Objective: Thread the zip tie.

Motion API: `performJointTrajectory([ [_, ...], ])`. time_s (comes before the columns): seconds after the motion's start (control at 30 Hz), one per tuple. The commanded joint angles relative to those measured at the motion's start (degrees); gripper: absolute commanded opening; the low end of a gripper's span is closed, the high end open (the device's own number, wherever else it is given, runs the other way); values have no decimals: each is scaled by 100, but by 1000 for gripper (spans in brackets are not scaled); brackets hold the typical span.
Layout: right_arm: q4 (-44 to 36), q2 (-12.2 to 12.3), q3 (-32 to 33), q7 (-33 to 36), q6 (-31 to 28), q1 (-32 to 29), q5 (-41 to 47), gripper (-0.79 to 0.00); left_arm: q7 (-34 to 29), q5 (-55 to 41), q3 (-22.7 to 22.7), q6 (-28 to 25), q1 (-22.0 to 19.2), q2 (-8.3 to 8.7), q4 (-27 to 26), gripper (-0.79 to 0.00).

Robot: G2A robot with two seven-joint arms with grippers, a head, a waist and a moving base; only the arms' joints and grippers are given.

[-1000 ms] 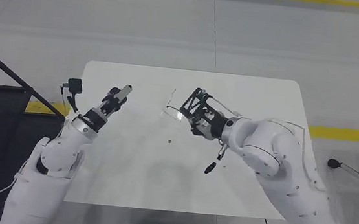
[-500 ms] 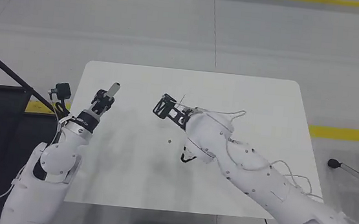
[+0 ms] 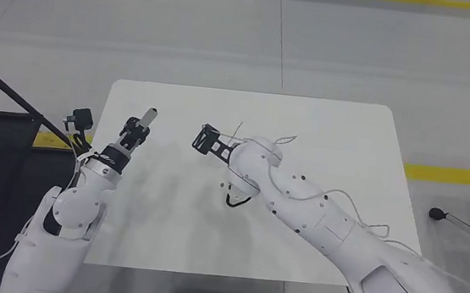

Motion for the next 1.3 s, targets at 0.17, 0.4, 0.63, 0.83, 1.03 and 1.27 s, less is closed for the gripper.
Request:
performJointTrajectory([
  [0.17, 244, -201, -65, -121, -249, 21, -5, -785, 0, 0, 0, 0, 0, 0, 0, 0],
  [0.4, 359, -330, -43, -143, -350, -8, -112, -785, 0, 0, 0, 0, 0, 0, 0, 0],
  [0.63, 437, -422, 3, -125, -465, -62, -212, -776, 0, 0, 0, 0, 0, 0, 0, 0],
  [0.83, 440, -489, 45, -90, -590, -111, -362, -566, 0, 0, 0, 0, 0, 0, 0, 0],
  [1.03, 412, -524, 154, -79, -638, -168, -494, -523, 0, 0, 0, 0, 0, 0, 0, 0],
  [1.27, 247, -499, 383, 16, -649, -263, -705, -508, 0, 0, 0, 0, 0, 0, 0, 0],
])
